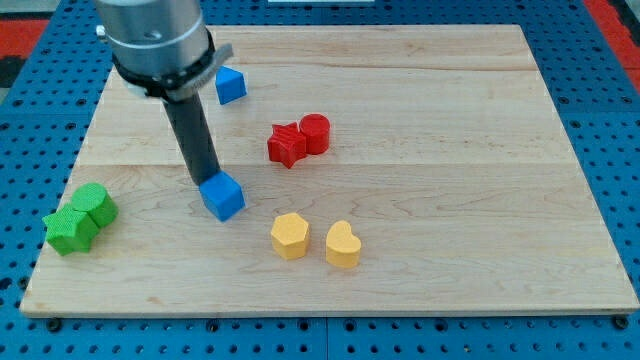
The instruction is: Slightly move up the green blocks
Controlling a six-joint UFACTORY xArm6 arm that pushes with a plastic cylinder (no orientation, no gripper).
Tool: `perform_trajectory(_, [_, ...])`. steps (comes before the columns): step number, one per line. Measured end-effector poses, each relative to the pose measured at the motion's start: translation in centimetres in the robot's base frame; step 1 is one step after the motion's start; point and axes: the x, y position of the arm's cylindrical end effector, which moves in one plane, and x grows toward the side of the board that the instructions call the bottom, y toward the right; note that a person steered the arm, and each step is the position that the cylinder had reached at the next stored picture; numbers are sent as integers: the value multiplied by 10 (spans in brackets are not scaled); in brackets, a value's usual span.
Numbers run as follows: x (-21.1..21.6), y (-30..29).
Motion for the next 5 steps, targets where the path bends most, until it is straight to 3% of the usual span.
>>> perform_trajectory(2, [60, 0])
perform_trajectory(4, [108, -130])
perform_trajectory(5, [98, -138])
